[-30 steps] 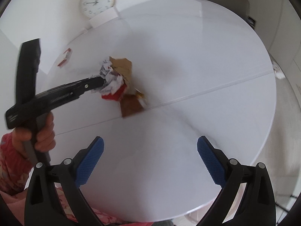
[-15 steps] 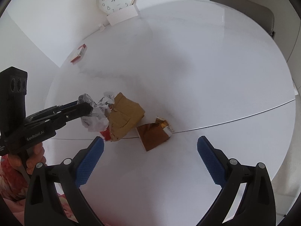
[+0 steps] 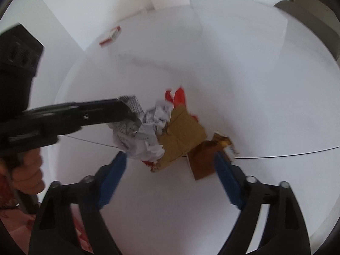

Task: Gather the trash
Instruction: 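Grasp the red crumpled paper with the right tool while the left tool holds the newspaper, then carry the newspaper and red paper over the wastebasket and open both tools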

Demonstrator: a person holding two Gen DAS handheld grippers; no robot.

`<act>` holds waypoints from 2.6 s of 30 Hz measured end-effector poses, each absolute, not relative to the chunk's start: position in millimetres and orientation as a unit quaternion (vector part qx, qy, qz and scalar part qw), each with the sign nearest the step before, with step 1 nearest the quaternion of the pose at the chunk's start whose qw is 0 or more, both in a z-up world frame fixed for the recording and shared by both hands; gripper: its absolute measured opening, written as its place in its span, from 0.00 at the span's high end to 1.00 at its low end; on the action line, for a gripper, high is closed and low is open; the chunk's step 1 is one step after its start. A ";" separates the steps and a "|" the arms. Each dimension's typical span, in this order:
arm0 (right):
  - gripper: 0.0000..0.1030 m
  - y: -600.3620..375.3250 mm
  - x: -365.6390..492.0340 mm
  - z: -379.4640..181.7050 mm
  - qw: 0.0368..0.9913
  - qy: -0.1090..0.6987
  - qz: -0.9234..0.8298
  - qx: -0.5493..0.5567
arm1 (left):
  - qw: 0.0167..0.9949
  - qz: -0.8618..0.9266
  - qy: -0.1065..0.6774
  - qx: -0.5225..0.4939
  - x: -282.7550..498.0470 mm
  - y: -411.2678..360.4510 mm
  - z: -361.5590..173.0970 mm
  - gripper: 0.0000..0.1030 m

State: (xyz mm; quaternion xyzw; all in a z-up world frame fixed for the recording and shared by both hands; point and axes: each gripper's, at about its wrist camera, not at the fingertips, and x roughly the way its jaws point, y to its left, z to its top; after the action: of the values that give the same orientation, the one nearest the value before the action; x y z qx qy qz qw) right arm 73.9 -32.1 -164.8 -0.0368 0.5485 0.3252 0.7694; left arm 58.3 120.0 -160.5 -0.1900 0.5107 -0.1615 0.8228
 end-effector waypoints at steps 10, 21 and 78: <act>0.29 -32.4 70.7 -157.3 0.758 0.563 0.325 -0.052 | 0.818 -0.154 0.514 -0.206 52.6 139.6 -170.4 0.81; 0.23 -69.4 74.8 -136.5 0.774 0.563 0.290 -0.021 | 0.810 -0.162 0.526 -0.203 49.9 119.2 -173.7 0.34; 0.74 -196.8 -20.7 -94.1 0.804 0.545 0.188 0.146 | 0.772 -0.265 0.578 -0.009 -18.7 24.7 -206.0 0.60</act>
State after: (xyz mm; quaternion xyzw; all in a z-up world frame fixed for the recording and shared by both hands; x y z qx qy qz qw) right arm -20.7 -196.8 -94.1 0.1461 0.5453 0.1875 0.8038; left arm -18.7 24.8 -206.0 -0.0088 0.5785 -0.2646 0.7716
